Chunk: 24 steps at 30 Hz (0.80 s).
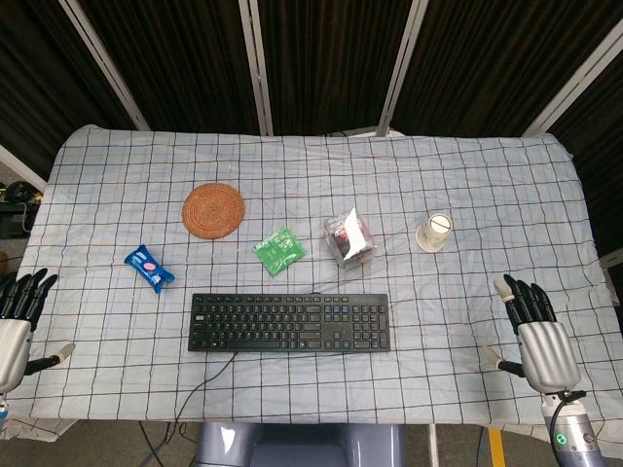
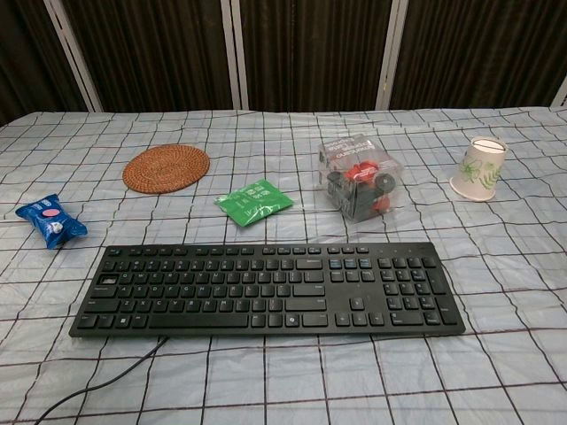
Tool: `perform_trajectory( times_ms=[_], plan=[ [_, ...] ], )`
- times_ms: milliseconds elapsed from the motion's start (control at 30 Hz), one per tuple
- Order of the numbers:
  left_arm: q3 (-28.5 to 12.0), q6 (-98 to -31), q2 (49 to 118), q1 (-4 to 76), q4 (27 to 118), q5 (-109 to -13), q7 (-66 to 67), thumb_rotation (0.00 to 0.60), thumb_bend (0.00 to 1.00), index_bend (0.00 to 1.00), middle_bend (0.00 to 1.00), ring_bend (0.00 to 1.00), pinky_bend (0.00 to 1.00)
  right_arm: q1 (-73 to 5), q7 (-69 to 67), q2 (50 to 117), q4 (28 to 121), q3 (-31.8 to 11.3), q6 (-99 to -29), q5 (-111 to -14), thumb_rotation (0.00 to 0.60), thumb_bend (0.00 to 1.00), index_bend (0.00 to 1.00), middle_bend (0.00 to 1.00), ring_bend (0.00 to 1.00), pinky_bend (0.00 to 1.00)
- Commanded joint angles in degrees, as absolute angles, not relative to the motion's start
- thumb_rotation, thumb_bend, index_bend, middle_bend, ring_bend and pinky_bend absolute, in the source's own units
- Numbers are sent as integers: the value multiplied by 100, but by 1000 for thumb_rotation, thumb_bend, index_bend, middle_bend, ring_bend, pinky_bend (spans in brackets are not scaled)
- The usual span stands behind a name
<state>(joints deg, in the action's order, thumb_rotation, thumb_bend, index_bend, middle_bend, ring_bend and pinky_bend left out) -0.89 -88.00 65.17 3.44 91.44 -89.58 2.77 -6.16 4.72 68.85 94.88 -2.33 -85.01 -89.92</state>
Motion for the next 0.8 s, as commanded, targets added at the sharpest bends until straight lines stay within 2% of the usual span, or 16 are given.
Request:
perform_trajectory(
  times_ms=[33,633,667,733,800],
  plan=[
    [-91,-8800,6519,346,9141,-8958,277,600,0,0,0,0,0,-617,481,6884,9482,-235,-8505,-8998,600,134,0,0,0,0],
    [-112,-8787,6530,365,9135,-8937,263,600,0,0,0,0,0,-655,416,6818,9600,-166,-8416,-9106,600,135,0,0,0,0],
    [-112,-8787,6529,364,9139,-8935,261,600,0,0,0,0,0,-666,394,6809,9615,-162,-8404,-9123,600,134,0,22,5,23],
    [-110,-8785,6523,363,9151,-8929,265,600,0,0,0,0,0,-711,349,6783,9674,-164,-8373,-9186,600,134,1,145,95,151],
    [-117,-8791,6518,361,9160,-8920,261,600,0,0,0,0,0,-825,265,6708,9858,-142,-8183,-9234,600,134,22,400,340,397]
  ],
)
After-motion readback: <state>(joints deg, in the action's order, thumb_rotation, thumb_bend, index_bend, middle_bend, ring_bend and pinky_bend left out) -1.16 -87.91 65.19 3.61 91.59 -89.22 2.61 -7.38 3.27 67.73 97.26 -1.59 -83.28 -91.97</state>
